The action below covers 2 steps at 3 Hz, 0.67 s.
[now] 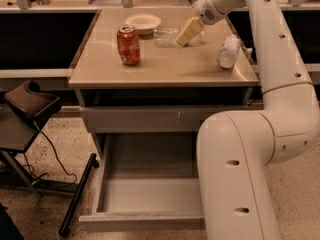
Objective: Place water bottle into middle drawer
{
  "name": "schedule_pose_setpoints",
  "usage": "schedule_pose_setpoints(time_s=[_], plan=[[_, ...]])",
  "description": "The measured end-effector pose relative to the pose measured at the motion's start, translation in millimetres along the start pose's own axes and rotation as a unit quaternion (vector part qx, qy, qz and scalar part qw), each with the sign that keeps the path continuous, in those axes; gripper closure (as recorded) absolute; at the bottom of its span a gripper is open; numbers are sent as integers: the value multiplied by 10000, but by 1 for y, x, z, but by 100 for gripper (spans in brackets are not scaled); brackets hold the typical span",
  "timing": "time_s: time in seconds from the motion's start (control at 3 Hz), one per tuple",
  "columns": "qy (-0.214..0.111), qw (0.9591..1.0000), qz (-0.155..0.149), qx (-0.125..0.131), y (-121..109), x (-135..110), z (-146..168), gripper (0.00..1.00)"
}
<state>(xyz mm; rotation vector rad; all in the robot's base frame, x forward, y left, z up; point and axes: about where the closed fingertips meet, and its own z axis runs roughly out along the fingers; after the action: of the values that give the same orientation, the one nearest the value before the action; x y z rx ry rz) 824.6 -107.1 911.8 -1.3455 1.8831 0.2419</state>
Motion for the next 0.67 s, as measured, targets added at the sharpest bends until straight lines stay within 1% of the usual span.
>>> schedule_pose_setpoints(time_s=[0.33,0.67], plan=[[69,9982,414,423,-22,7,2,0],[53,9979,476,441,-23,6,4,0]])
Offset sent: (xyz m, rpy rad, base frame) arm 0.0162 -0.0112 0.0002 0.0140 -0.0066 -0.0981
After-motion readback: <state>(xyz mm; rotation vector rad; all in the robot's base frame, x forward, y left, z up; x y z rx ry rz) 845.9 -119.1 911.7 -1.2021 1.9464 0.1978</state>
